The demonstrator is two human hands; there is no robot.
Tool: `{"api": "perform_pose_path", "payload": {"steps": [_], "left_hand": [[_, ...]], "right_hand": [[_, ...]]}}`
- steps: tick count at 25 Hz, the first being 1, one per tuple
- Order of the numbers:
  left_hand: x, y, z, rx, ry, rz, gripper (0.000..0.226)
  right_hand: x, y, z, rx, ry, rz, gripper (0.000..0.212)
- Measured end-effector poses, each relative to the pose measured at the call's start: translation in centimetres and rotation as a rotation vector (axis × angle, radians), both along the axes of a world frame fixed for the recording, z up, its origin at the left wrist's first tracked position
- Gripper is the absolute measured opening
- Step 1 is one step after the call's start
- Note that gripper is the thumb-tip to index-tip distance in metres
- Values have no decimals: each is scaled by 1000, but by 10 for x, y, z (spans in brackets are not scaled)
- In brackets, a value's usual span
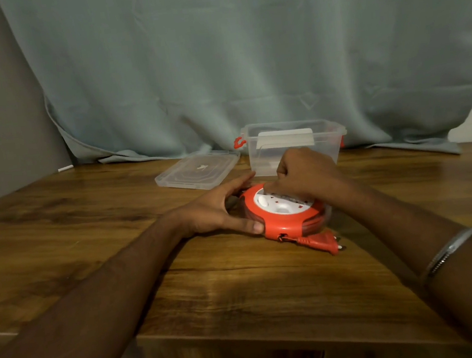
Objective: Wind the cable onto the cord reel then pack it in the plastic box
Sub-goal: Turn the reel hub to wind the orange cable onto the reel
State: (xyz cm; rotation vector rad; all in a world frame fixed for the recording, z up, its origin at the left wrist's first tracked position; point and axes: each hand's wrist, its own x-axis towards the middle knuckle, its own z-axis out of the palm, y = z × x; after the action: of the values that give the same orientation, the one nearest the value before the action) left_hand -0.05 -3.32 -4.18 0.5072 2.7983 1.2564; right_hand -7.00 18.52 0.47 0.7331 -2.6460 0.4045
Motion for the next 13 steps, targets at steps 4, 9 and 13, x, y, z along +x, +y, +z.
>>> {"api": "perform_pose_path", "payload": {"steps": [4, 9, 13], "left_hand": [[-2, 0, 0, 1, -4, -8, 131], [-2, -1, -2, 14, 17, 15, 132], [-4, -3, -3, 39, 24, 34, 131]], "right_hand": [[0, 4, 1, 32, 24, 21, 50], [9, 20, 20, 155, -139, 180, 52], [29, 27, 38, 377, -547, 270, 92]]}}
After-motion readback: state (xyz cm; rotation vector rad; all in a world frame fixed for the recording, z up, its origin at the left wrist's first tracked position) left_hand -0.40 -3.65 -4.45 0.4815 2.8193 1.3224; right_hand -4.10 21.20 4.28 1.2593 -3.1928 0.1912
